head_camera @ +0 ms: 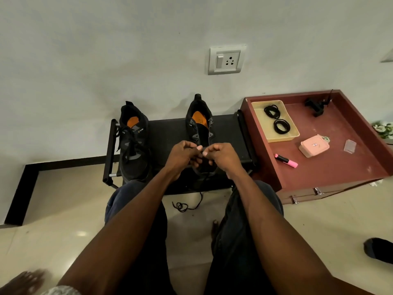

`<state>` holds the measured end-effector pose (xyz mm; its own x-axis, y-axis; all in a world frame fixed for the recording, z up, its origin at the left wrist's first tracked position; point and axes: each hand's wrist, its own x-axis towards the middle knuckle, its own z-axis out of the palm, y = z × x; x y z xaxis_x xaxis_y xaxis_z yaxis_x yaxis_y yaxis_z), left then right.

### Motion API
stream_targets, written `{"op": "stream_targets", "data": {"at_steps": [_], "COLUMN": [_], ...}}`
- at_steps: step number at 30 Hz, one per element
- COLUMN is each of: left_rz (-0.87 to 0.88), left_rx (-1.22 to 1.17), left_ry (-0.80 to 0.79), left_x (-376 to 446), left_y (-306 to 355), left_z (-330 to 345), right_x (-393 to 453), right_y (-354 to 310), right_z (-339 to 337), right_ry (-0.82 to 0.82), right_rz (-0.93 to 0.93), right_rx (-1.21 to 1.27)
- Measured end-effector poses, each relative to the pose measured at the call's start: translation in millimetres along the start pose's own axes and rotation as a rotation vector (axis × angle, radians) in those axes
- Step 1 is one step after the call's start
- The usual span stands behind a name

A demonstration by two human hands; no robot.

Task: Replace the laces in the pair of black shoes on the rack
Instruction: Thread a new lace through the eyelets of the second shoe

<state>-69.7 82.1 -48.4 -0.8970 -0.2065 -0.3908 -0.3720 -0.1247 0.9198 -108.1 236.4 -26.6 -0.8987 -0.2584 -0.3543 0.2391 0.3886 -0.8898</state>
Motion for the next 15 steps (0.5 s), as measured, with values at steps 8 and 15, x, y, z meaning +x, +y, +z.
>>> {"op": "stream_targets", "data": {"at_steps": [8,15], "left_rz": [-0.225,-0.285], "left_rx": [0.320,0.346], "left_ry": [0.228,0.127], "left_x": [30,34], "left_y": [-37,-35], "left_z": [4,16], "right_x": [47,56], "right_y": [9,18], "right_z": [-19,-9], "right_ry": [0.263,0.135], "right_rz": [0.209,0.348], "right_rx": [0.106,0.135]}}
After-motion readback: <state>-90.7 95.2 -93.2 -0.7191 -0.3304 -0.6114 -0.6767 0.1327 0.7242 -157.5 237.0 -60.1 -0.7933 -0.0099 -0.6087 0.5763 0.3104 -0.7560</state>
